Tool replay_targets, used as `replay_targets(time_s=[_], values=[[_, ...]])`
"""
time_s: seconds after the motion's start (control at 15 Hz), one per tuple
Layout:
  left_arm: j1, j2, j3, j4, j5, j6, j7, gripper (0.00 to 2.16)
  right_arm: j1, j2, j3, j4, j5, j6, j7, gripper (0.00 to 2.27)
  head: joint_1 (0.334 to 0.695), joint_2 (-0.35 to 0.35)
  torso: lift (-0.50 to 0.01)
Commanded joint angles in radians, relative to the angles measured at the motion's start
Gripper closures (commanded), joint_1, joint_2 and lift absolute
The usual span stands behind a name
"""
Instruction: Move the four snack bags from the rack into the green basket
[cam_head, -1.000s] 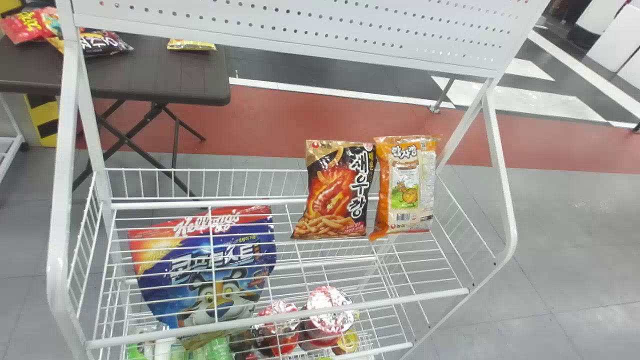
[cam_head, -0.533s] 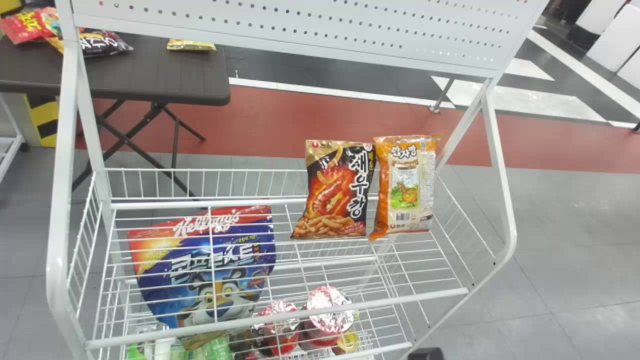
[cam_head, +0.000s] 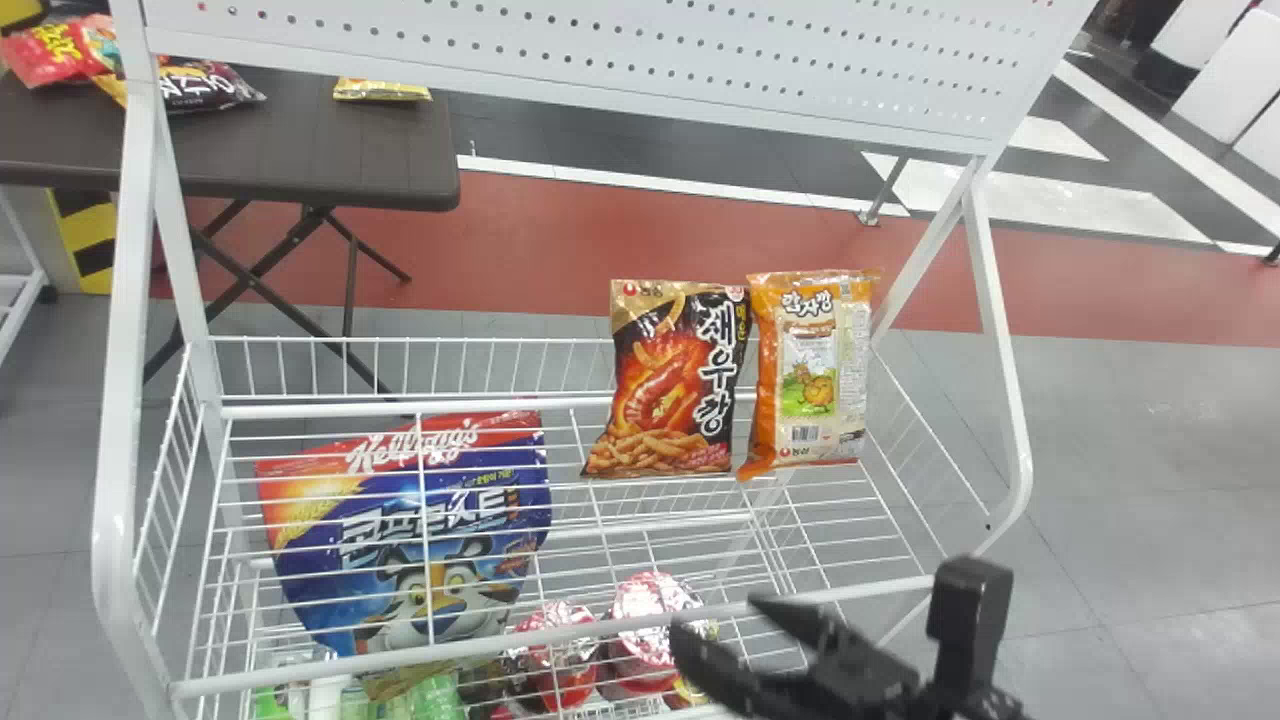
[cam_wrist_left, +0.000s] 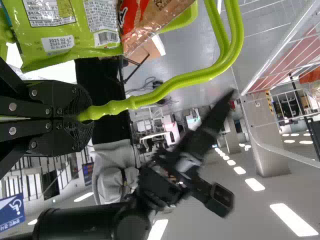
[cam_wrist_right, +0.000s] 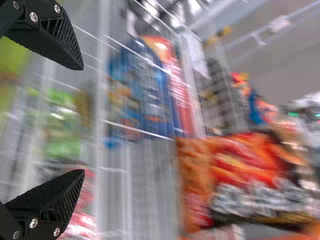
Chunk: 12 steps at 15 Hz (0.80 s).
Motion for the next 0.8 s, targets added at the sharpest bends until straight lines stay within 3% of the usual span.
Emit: replay_targets(time_s=[0.0, 0.27, 0.33, 0.67, 0.73], values=[[0.0, -0.001, -0.009, 0.001, -0.002, 0.002, 0.0, 1.5, -0.13, 0.008, 0.061, 0.113, 0.06, -0.243, -0.1, 0.08, 0.695, -0.35, 0.0], [0.005, 0.004, -0.001, 0.001, 0.001, 0.006, 0.0, 1.5, -0.343, 0.011, 0.156, 0.352, 0.182, -0.461, -0.288, 0.09, 0.695, -0.35, 0.0], [0.003, 0.004, 0.002, 0.001, 0.002, 0.002, -0.001, 1.5, -0.382, 0.011, 0.172, 0.4, 0.205, -0.467, -0.305, 0.09, 0.695, -0.35, 0.0], [-0.012, 0.006, 0.003, 0.015, 0.006, 0.002, -0.003, 1.5, -0.575, 0.005, 0.205, 0.63, 0.28, -0.427, -0.292, 0.13, 0.695, -0.35, 0.0], [-0.012, 0.006, 0.008, 0.016, 0.007, 0.002, -0.003, 1.5, -0.592, 0.005, 0.208, 0.647, 0.284, -0.418, -0.275, 0.3, 0.695, -0.35, 0.0]])
